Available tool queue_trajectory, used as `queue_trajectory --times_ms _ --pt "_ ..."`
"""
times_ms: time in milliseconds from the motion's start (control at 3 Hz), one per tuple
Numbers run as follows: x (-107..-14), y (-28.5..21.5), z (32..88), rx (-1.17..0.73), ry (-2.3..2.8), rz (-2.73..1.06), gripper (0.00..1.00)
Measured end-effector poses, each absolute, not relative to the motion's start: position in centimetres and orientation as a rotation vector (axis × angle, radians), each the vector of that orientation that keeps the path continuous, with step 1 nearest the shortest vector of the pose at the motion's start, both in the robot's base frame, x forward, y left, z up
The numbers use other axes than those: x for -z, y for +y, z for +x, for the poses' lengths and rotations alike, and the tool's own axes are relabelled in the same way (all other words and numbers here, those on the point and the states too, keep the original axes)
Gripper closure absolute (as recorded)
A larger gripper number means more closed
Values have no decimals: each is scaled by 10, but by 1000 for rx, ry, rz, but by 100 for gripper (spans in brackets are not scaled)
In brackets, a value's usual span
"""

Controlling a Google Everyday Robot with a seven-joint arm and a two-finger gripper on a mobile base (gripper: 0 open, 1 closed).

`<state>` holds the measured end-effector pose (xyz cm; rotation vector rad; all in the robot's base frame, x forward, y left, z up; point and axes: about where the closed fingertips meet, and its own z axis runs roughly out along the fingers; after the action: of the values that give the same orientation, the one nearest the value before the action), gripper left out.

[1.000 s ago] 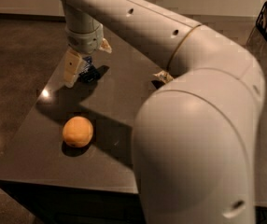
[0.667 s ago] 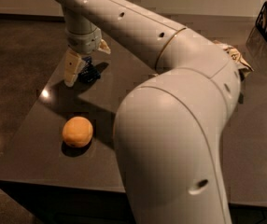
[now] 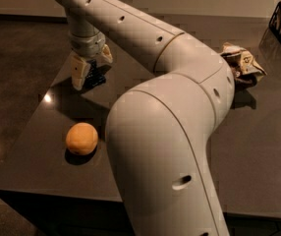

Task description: Pick rxbar blueberry

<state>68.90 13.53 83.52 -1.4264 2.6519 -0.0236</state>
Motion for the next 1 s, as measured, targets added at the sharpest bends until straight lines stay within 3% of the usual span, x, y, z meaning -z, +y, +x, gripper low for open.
queue_trajectory --times_ms 1000 --pt "-852 116 687 -41 2609 -1477 87"
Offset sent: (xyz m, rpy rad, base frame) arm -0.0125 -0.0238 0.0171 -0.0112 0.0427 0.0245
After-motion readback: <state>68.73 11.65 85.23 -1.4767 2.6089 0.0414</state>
